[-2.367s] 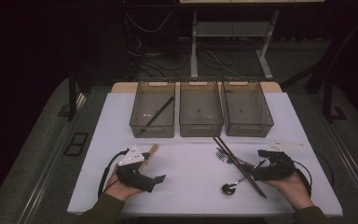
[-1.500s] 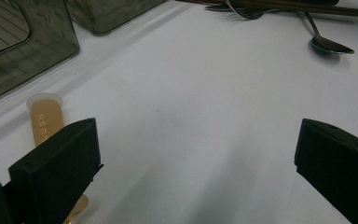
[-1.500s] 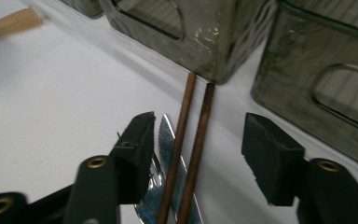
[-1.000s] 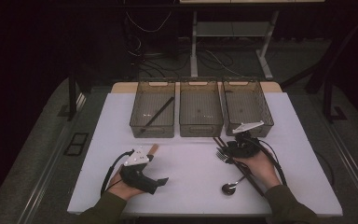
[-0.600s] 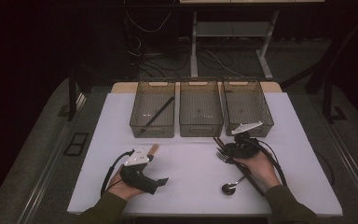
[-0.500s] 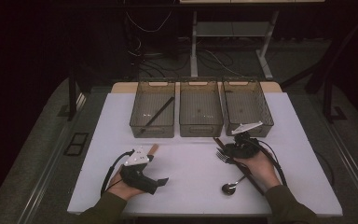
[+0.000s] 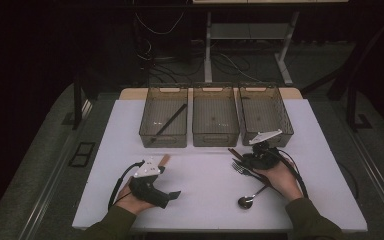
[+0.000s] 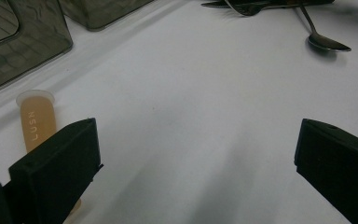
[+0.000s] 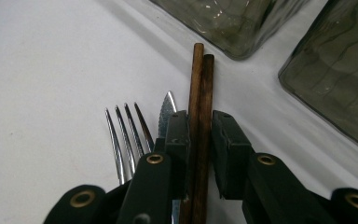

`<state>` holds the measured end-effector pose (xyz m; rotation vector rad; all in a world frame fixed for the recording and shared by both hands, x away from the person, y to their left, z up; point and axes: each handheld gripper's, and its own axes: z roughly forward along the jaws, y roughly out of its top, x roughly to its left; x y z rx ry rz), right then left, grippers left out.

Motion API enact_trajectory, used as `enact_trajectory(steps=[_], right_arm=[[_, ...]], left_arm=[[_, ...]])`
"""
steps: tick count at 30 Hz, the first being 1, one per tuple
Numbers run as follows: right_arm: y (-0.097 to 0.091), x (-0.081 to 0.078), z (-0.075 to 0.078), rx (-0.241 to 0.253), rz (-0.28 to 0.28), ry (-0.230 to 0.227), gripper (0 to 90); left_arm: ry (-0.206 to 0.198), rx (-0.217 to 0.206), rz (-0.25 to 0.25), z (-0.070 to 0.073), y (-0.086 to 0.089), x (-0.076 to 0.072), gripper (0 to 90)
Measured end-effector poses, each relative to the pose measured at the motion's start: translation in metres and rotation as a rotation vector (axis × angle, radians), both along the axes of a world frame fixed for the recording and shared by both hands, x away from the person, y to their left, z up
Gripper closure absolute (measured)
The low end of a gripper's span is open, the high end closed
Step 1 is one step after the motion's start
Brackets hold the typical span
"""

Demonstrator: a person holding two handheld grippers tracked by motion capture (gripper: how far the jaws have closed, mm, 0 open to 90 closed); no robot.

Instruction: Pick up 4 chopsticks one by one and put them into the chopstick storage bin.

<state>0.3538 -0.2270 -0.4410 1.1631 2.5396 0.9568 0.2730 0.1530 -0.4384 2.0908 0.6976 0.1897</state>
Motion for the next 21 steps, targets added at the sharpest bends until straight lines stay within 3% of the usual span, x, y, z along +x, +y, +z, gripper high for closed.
enact_trajectory(steps=[10,16,21], right_arm=[[0.0024,-0.0005,-0.0003,-0.005,0.075,-0.025,77.6],[0.0008,0.0000,-0.0005,0.001,0.064,-0.033,75.2],[-0.0045,0.0004,0.0024,0.055,0.037,-0.033,65.8]], left_arm=[[0.004,0.002,-0.001,-0.0003,-0.0002,0.0003,0.0],[0.001,0.003,-0.002,-0.0003,-0.0001,0.0002,0.0],[-0.002,0.000,-0.004,-0.0003,0.0002,0.0003,0.0]])
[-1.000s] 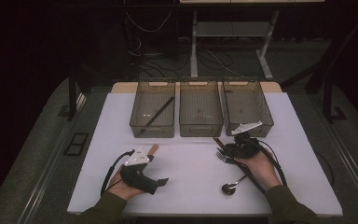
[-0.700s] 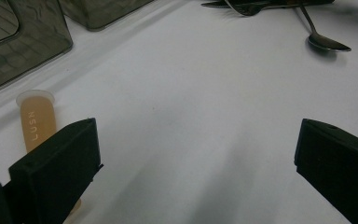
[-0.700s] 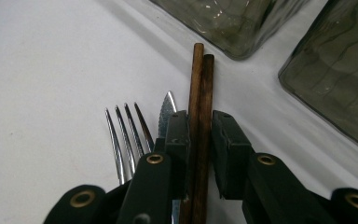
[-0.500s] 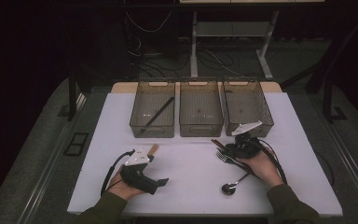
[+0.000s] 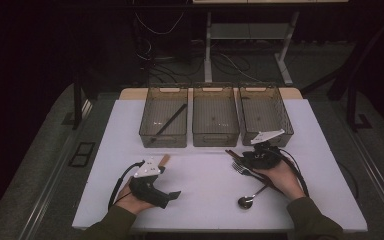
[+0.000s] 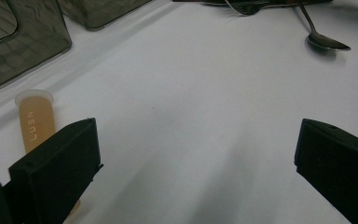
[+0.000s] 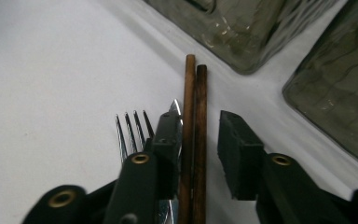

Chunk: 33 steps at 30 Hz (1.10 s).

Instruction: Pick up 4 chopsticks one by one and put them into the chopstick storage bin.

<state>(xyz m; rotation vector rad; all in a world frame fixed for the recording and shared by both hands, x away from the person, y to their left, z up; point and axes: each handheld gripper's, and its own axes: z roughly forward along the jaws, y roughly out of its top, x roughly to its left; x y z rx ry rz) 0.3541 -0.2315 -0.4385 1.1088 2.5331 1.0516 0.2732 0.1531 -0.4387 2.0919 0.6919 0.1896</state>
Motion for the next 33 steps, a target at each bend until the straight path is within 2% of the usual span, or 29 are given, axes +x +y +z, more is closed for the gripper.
enact_trajectory(steps=[6,9,15,24,29,33], right_arm=[[-0.012,-0.006,0.011,0.042,-0.009,0.000,60.6],[-0.019,-0.013,0.017,0.046,-0.013,-0.006,60.4],[-0.037,-0.031,0.023,0.024,-0.034,-0.009,61.4],[-0.059,-0.058,0.020,-0.023,-0.032,-0.004,71.1],[-0.067,-0.068,0.015,-0.026,-0.031,0.021,77.0],[-0.065,-0.066,0.014,0.006,-0.026,0.032,80.0]], left_arm=[[0.005,-0.005,-0.005,0.000,0.000,0.000,0.0],[0.005,-0.006,-0.008,0.000,0.000,0.000,0.0],[-0.004,-0.013,-0.017,0.001,0.001,0.000,0.0],[-0.001,-0.015,-0.021,0.000,0.000,-0.001,0.0],[-0.002,-0.015,-0.021,0.001,0.000,-0.001,0.0],[-0.006,-0.013,-0.026,0.001,0.000,-0.001,0.0]])
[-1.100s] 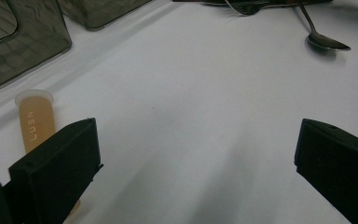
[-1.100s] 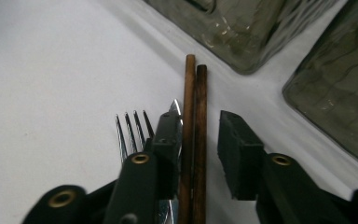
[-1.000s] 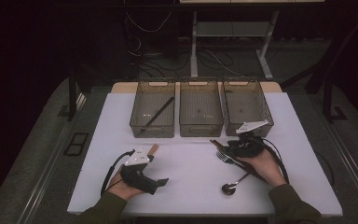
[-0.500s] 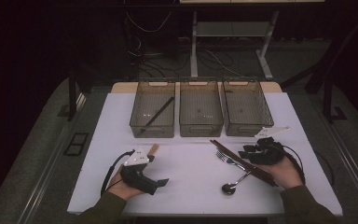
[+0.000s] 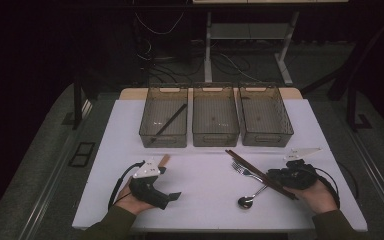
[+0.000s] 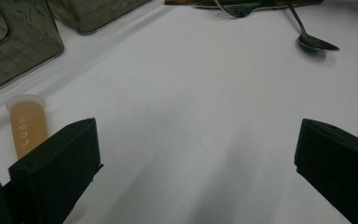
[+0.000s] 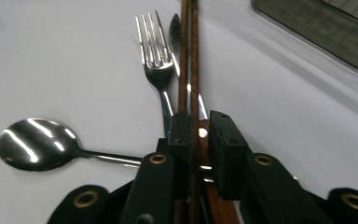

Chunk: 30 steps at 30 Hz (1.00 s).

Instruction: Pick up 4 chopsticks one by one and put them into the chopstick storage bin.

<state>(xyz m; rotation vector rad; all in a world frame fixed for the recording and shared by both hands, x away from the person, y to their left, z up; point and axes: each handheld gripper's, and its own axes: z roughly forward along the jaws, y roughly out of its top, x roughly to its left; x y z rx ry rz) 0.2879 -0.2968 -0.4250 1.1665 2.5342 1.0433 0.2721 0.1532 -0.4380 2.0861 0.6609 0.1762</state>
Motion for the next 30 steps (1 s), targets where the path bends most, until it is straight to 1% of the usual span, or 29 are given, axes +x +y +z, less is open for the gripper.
enact_trajectory(steps=[2,5,13,18,23,24,25,30], right_arm=[[0.003,0.000,-0.001,-0.021,0.000,-0.001,80.8],[0.005,0.001,-0.002,-0.020,-0.001,-0.003,82.4],[0.005,0.003,-0.004,-0.035,0.002,-0.004,82.7],[0.006,0.004,-0.006,-0.047,-0.006,-0.006,83.5],[0.006,0.009,-0.008,-0.053,-0.007,-0.014,83.8],[0.006,0.009,-0.008,-0.051,-0.014,-0.009,83.8],[0.006,0.010,-0.009,-0.055,-0.013,-0.016,83.7],[0.006,0.013,-0.010,-0.042,-0.018,-0.008,83.7]], left_arm=[[-0.002,-0.004,-0.001,0.000,0.000,0.000,0.0],[-0.001,-0.005,-0.001,0.000,0.000,0.000,0.0],[-0.002,-0.006,-0.001,0.000,0.000,0.000,0.0],[-0.003,-0.004,-0.001,0.000,0.000,0.000,0.0],[-0.004,-0.007,-0.002,0.000,0.000,0.000,0.0],[-0.003,-0.006,-0.002,0.000,0.000,0.000,0.0],[-0.003,-0.006,-0.002,-0.001,0.000,0.000,0.0],[-0.004,-0.004,-0.003,-0.001,-0.001,0.000,0.0]])
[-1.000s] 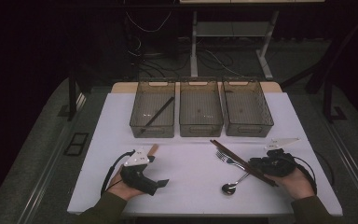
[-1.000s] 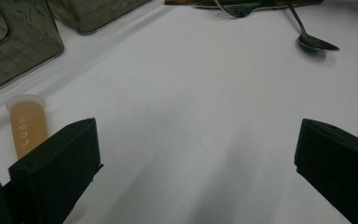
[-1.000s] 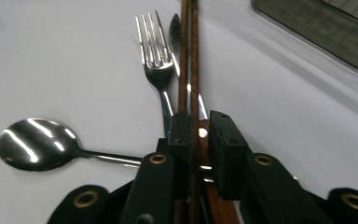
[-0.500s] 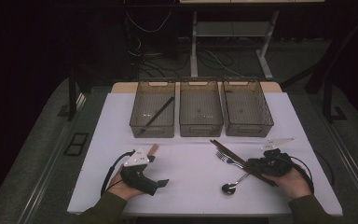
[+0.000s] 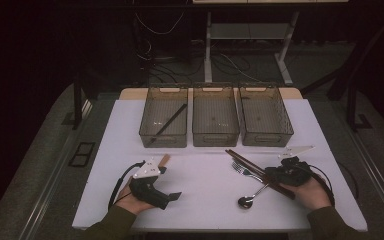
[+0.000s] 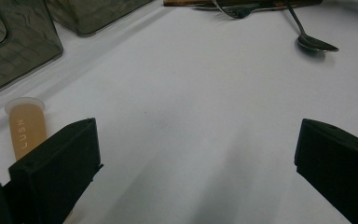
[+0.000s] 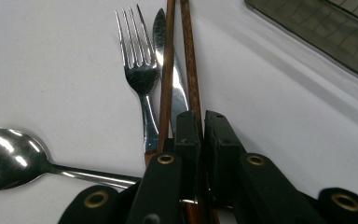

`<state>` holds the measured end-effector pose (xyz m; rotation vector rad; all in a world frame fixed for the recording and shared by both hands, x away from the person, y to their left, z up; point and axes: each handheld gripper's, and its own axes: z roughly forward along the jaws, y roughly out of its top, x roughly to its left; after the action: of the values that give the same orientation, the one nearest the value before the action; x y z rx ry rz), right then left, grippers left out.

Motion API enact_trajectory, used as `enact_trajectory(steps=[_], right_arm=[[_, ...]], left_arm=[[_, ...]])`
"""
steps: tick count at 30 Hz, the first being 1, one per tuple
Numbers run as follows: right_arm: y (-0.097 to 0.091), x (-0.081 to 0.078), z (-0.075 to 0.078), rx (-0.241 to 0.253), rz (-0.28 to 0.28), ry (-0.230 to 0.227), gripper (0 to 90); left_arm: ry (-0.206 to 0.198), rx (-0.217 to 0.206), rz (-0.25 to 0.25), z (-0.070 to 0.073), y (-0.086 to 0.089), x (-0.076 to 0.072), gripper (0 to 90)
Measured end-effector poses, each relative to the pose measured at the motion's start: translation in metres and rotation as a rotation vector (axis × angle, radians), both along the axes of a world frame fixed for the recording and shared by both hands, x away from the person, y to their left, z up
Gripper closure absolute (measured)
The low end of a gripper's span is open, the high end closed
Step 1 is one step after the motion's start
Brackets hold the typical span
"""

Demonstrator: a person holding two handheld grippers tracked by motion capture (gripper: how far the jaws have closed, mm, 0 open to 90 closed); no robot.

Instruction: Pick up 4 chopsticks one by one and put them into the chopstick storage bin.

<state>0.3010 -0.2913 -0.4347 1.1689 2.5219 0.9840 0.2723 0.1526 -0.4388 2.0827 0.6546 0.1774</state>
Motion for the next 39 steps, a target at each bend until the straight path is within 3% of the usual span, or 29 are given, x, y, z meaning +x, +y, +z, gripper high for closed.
enact_trajectory(steps=[19,29,39], right_arm=[[-0.003,0.005,-0.001,0.038,-0.004,0.014,85.0],[-0.009,0.000,0.007,0.067,0.007,0.017,85.2],[-0.016,-0.005,0.018,0.089,0.021,-0.009,85.2]], left_arm=[[-0.002,-0.007,-0.008,0.000,0.001,0.000,0.0],[0.001,-0.013,-0.008,-0.001,0.001,0.000,0.0],[-0.004,-0.016,-0.007,0.000,0.002,-0.001,0.0]])
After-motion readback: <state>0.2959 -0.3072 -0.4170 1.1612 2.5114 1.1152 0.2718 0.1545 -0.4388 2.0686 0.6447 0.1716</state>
